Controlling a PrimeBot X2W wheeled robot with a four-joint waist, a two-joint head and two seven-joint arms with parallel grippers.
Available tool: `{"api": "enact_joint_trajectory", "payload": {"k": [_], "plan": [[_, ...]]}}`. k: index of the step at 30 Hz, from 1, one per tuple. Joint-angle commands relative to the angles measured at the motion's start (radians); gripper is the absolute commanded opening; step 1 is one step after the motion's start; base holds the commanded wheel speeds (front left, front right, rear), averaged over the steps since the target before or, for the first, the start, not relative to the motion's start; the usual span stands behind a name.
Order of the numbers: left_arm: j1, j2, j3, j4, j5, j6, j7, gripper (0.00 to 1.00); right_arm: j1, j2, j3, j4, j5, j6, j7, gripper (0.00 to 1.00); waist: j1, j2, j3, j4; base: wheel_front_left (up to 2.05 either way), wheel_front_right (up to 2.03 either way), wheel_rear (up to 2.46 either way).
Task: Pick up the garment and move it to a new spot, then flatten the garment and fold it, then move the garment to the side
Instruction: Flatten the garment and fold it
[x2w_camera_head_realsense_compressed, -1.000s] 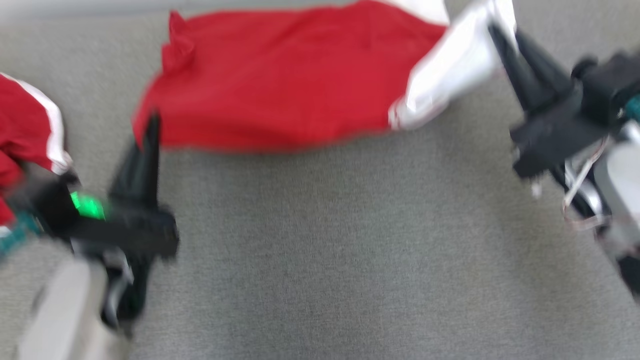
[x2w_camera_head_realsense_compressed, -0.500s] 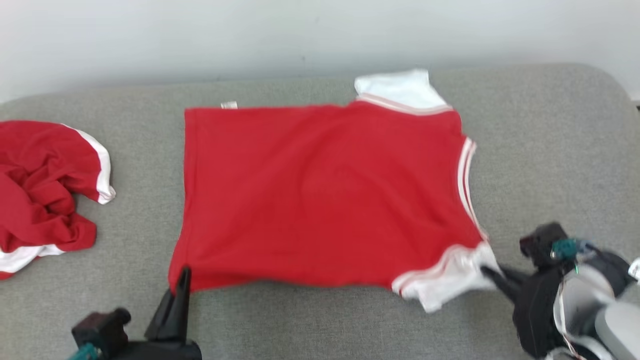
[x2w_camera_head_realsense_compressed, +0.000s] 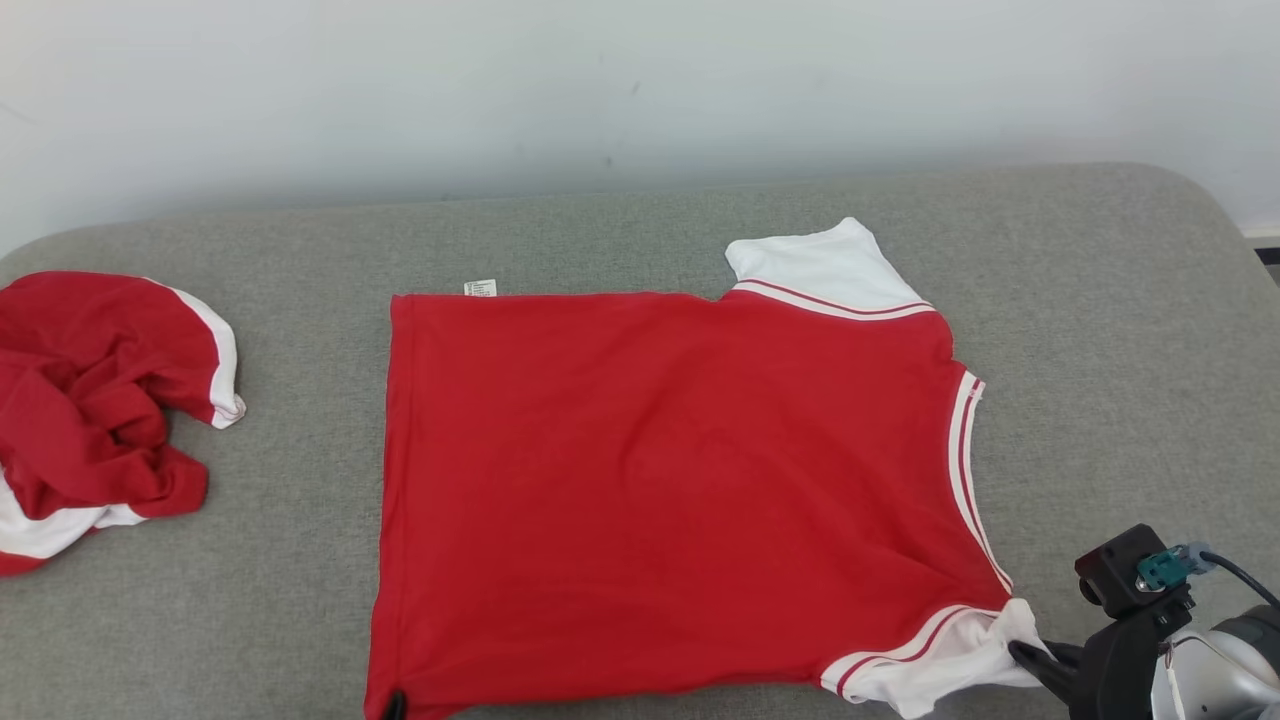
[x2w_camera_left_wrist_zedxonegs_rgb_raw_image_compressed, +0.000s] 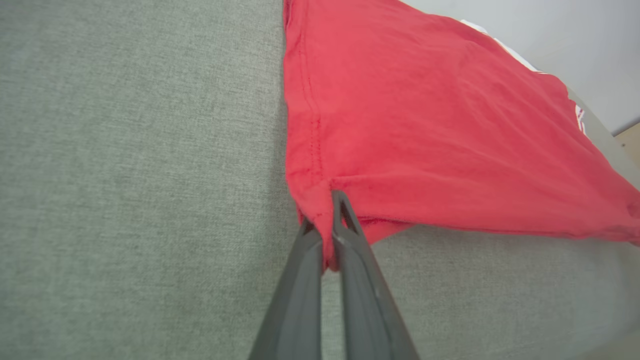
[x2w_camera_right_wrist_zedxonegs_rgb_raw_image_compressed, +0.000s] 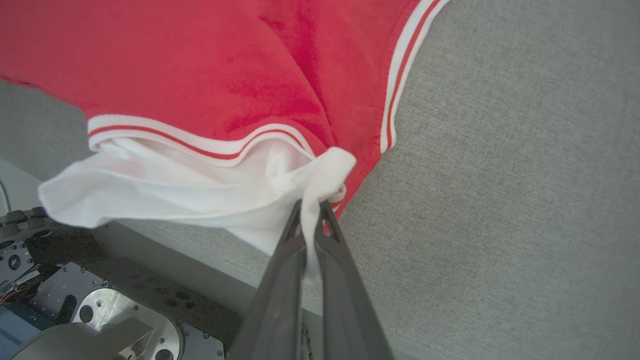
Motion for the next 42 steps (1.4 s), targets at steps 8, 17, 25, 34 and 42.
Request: {"api": "enact_joint_trajectory", "payload": {"k": [8, 17, 25, 34, 42], "plan": [[-0.049, -0.002, 0.008, -0.068, -0.02, 0.015, 0.03, 0.0, -0.045, 0.038, -0.03, -0.033, -0.103, -0.003, -0.138, 0.0, 0.0001, 0.0002, 0.012, 0.026, 0.0, 0.0, 0.0], [-0.224, -0.028, -0.007, 0.006, -0.014, 0.018, 0.067, 0.0, -0.216, 0.075, -0.01, 0.099, -0.151, -0.003, -0.295, 0.0, 0.0001, 0.0002, 0.05, 0.04, 0.0, 0.0, 0.0], [-0.4, -0.048, -0.02, 0.15, 0.012, 0.022, 0.048, 0.0, -0.385, 0.121, 0.011, 0.287, -0.213, -0.003, -0.449, 0.0, 0.0001, 0.0002, 0.113, 0.046, 0.0, 0.0, 0.0], [-0.524, -0.061, -0.026, 0.277, 0.031, 0.002, -0.011, 0.0, -0.493, 0.185, 0.052, 0.435, -0.259, -0.003, -0.533, 0.0, 0.0001, 0.0002, 0.164, 0.041, 0.0, 0.0, 0.0], [-0.568, -0.06, -0.024, 0.357, 0.028, -0.007, -0.05, 0.0, -0.56, 0.219, 0.047, 0.527, -0.254, -0.003, -0.58, 0.0, 0.0001, 0.0002, 0.182, 0.042, 0.0, 0.0, 0.0]]}}
